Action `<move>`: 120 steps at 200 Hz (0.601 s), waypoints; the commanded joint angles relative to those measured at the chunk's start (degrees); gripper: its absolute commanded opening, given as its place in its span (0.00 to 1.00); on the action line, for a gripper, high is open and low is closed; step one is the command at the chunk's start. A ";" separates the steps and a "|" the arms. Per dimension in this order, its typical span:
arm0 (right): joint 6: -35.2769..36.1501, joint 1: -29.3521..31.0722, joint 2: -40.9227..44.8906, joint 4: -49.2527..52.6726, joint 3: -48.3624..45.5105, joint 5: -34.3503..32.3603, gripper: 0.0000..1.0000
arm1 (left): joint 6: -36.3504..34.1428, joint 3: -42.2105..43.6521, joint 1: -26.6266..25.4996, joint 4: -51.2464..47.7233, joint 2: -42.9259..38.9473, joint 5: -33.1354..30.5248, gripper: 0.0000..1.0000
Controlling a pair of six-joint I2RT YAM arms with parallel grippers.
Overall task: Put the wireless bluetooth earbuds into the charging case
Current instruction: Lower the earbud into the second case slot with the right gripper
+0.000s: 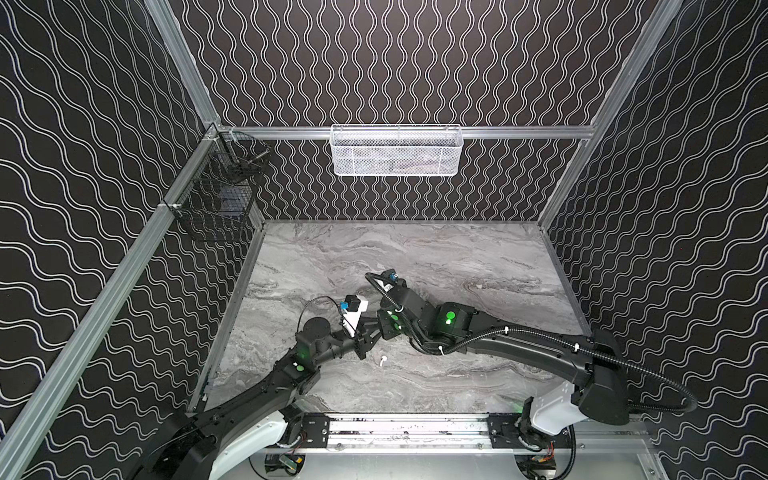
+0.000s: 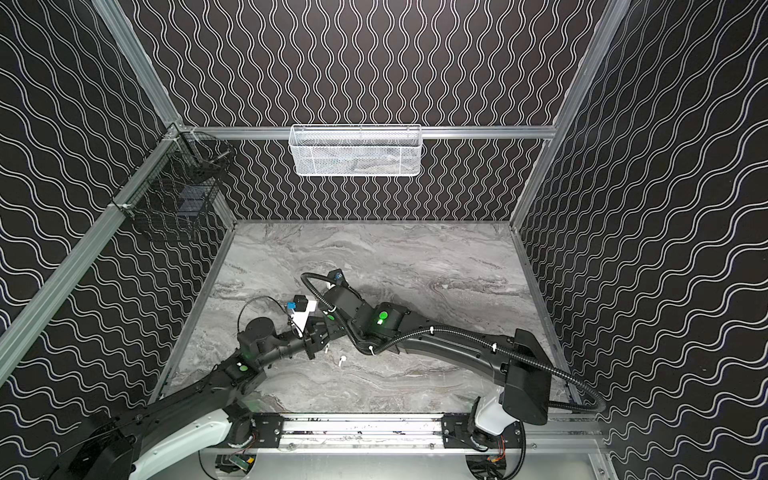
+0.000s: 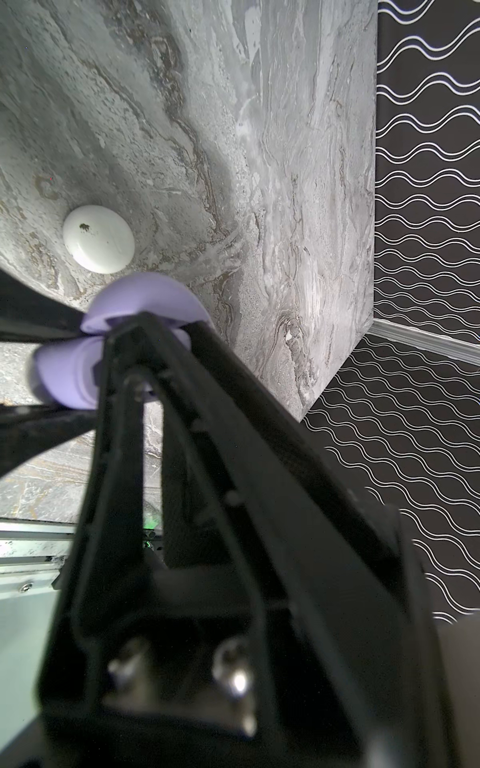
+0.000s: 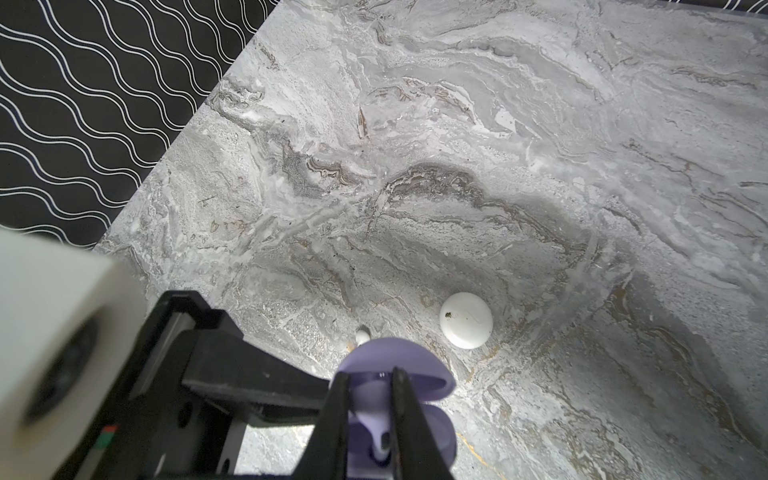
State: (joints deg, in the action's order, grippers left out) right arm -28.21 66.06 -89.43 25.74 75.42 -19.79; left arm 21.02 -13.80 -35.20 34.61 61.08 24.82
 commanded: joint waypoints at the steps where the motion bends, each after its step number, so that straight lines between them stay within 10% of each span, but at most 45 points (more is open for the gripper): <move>1: -0.75 0.21 0.05 -0.82 -0.11 0.43 0.16 | 0.30 0.01 0.12 1.86 -0.25 -0.12 0.11; 120: -0.87 0.54 0.40 -0.82 -1.06 0.45 0.24 | 0.17 0.09 0.11 1.56 -0.62 -0.56 0.11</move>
State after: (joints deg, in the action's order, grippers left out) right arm -28.62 66.48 -89.45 25.34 74.54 -19.35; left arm 21.02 -13.56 -35.20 33.34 60.36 24.60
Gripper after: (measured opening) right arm 0.227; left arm 0.222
